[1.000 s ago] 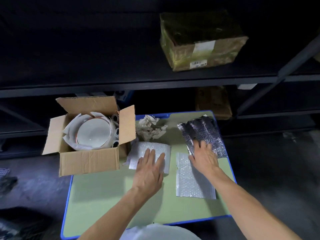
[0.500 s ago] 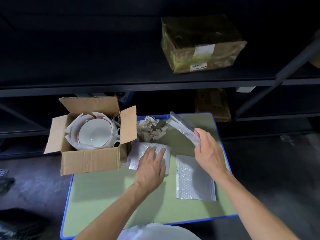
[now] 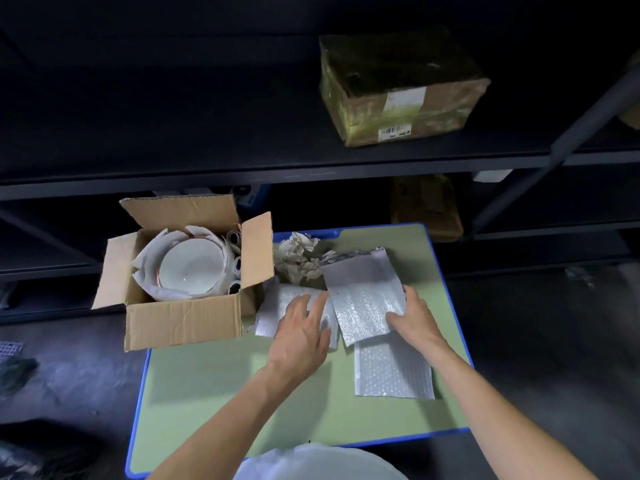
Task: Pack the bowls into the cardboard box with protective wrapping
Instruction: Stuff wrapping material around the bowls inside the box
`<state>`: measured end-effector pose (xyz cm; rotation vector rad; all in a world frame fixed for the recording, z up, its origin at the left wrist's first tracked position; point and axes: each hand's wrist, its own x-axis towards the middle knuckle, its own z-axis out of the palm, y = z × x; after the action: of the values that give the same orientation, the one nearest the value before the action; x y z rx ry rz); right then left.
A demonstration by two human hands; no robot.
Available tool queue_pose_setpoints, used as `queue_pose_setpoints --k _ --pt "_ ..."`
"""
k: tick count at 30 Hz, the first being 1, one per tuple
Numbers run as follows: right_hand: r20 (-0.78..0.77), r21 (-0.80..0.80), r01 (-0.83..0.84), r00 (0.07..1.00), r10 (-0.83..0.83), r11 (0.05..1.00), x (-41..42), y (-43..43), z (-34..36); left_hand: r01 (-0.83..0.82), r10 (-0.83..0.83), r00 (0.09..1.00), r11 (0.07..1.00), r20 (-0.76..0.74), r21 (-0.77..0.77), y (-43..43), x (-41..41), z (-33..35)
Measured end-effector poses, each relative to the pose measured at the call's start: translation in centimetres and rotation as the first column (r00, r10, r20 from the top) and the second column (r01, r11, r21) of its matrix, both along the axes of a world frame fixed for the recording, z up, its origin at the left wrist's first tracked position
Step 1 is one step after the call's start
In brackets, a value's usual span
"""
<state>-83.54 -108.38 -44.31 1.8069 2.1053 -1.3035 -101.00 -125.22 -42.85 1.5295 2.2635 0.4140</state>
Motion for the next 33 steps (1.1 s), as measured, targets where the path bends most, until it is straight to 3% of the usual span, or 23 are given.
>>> queue_pose_setpoints --k 3,8,11,15,19,22,25,28,33 --pt "0.038 0.140 -0.029 0.999 0.024 0.990 0.2 -0.5 0.2 -0.010 0.010 1.000 1.000 0.006 -0.015 0.1 0.0 -0.1" --pt "-0.051 0.309 0.032 0.999 -0.017 0.950 0.4 -0.8 1.6 0.000 0.001 0.999 1.000 0.039 -0.013 0.8 -0.1 0.0" --pt "-0.212 0.222 0.180 0.968 -0.133 0.958 1.0 -0.3 2.5 -0.005 0.004 0.997 1.000 0.080 0.008 1.2 -0.2 0.4" --pt "-0.297 0.129 0.245 0.934 -0.198 0.961 1.5 0.3 4.2 -0.023 0.013 0.993 0.996 0.117 0.088 2.0 -0.8 1.3" --pt "-0.361 0.035 0.181 0.919 -0.157 0.983 1.7 0.0 5.8 -0.041 0.013 0.988 0.983 0.157 0.180 2.8 -1.2 2.8" --pt "-0.362 -0.016 0.072 0.929 -0.073 0.997 1.3 -0.3 6.7 0.038 -0.060 0.996 0.962 0.072 0.271 3.1 -1.4 4.0" --pt "-0.368 -0.056 -0.070 0.929 0.045 0.996 0.6 -1.1 7.3 0.212 -0.190 0.973 0.961 -0.131 0.178 3.1 -1.2 4.5" --pt "-0.399 -0.080 -0.124 0.913 0.082 0.989 -0.1 -1.6 7.9 0.248 -0.239 0.962 0.967 -0.136 0.060 2.4 -0.4 4.3" --pt "-0.408 -0.061 -0.177 0.903 0.138 0.982 -1.2 -1.9 8.4 0.216 -0.204 0.968 0.973 -0.145 0.075 1.6 0.2 4.5"
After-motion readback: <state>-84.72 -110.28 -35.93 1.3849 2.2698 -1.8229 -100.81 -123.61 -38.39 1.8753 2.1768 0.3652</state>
